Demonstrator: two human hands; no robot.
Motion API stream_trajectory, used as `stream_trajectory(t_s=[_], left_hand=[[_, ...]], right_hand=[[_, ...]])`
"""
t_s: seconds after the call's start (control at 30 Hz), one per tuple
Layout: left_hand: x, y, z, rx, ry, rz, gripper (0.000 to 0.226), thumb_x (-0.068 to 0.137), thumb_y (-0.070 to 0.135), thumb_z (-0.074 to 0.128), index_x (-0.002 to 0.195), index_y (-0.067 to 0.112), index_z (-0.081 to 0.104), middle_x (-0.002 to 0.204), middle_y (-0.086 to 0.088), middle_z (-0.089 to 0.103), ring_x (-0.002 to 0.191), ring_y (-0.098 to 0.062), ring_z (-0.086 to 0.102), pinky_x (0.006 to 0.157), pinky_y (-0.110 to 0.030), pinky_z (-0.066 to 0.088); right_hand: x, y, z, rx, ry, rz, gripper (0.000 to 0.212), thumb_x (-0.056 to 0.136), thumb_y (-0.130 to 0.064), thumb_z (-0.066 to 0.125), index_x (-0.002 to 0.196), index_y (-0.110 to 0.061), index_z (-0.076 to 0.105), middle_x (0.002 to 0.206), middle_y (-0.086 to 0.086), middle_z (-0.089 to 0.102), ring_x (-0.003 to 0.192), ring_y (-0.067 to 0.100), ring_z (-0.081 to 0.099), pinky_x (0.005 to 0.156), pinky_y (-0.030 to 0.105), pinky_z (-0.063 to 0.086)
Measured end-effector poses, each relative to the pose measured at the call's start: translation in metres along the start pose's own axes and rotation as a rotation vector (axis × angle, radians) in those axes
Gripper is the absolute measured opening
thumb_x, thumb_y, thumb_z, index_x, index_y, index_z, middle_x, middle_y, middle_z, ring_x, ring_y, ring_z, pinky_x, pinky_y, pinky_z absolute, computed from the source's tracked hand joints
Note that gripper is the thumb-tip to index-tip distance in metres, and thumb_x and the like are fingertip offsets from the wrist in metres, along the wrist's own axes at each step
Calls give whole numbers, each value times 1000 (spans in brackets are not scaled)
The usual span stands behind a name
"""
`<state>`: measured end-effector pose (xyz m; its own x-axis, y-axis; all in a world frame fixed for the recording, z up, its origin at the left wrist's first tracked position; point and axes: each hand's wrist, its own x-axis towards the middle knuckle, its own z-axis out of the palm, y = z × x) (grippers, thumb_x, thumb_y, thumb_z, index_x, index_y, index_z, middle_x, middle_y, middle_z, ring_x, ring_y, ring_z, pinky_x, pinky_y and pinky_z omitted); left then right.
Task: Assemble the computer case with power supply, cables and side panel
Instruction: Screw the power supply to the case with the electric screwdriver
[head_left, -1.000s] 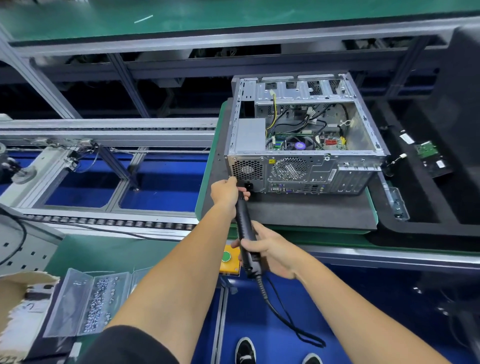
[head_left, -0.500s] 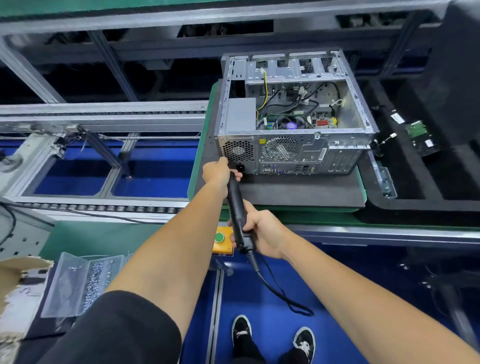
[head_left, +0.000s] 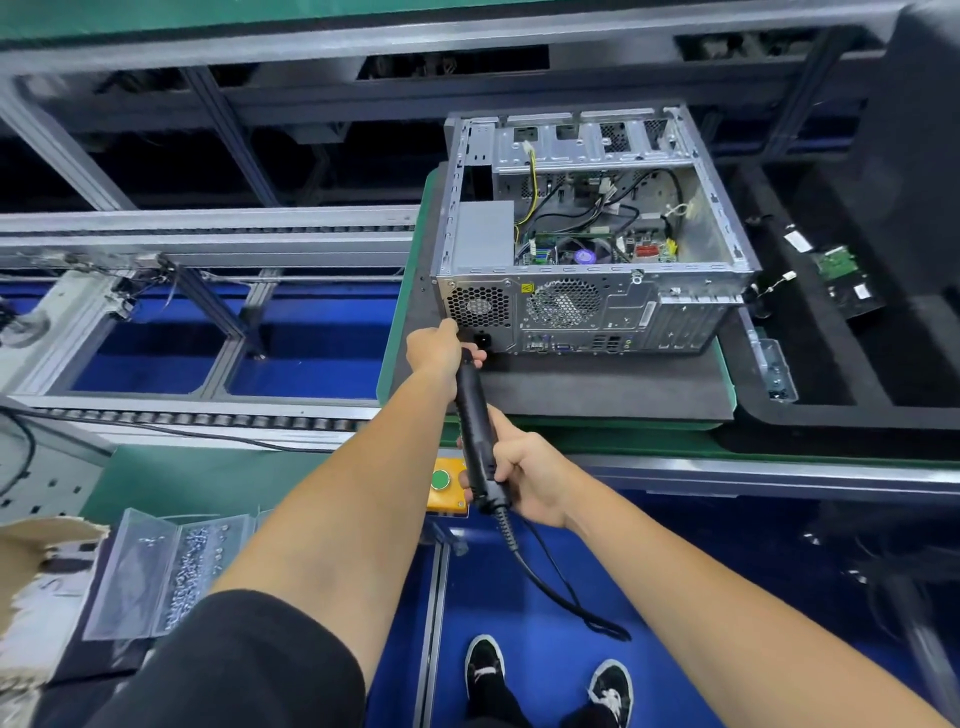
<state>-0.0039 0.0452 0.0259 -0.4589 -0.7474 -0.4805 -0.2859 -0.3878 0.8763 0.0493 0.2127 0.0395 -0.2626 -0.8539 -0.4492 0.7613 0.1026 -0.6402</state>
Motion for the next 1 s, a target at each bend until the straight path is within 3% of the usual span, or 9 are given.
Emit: stream_trajectory(t_s=[0.3,0.37,0.43,0.47,0.57,0.8,1.0], left_hand=[[-1,1,0,2,11,3,16,92,10,47,83,1,56,58,-16,63,40,-21,60,44,-26,49],[-2,0,1,0,23,5,16,92,10,48,81,3,55,58,-16,62,40,-21,60,44,-26,50],[-3,-1,2,-1,42,14,17,92,10,47,77,5,53,58,-16,62,39,-20,59,42,-25,48],[-4,-2,3,-4,51,17,18,92,10,47,75,5,52,58,-16,61,37,-20,58,40,-25,46],[-4,-2,4,-13,55,21,18,90,8,46,73,3,51,57,-17,60,35,-21,56,39,-24,44],[-4,-2,1,9,48,26,19,91,11,47,75,3,55,60,-16,62,38,-20,58,40,-24,47],[-3,-2,1,10,48,24,19,91,13,48,76,4,57,59,-15,64,41,-22,60,50,-31,53]], right_hand=[[-3,3,2,-29,34,-60,91,59,-1,41,147,-23,37,106,15,42,69,23,58,62,35,52],[-1,3,3,-80,79,-45,69,73,-4,52,139,-22,43,104,15,42,65,22,58,60,33,51],[4,2,5,-199,212,-5,35,92,-19,62,125,-19,48,100,15,46,59,19,56,53,29,51],[7,2,7,-248,291,19,28,95,-29,64,117,-17,51,95,14,49,54,18,56,49,27,51],[13,2,7,-265,405,63,41,92,-44,67,102,-7,54,78,11,51,46,18,55,43,25,47],[16,5,8,-253,393,36,43,94,-47,62,94,-5,53,66,8,51,43,18,52,43,25,45],[13,9,10,-284,400,-22,46,96,-46,61,107,-2,56,70,11,56,48,16,57,48,26,51]])
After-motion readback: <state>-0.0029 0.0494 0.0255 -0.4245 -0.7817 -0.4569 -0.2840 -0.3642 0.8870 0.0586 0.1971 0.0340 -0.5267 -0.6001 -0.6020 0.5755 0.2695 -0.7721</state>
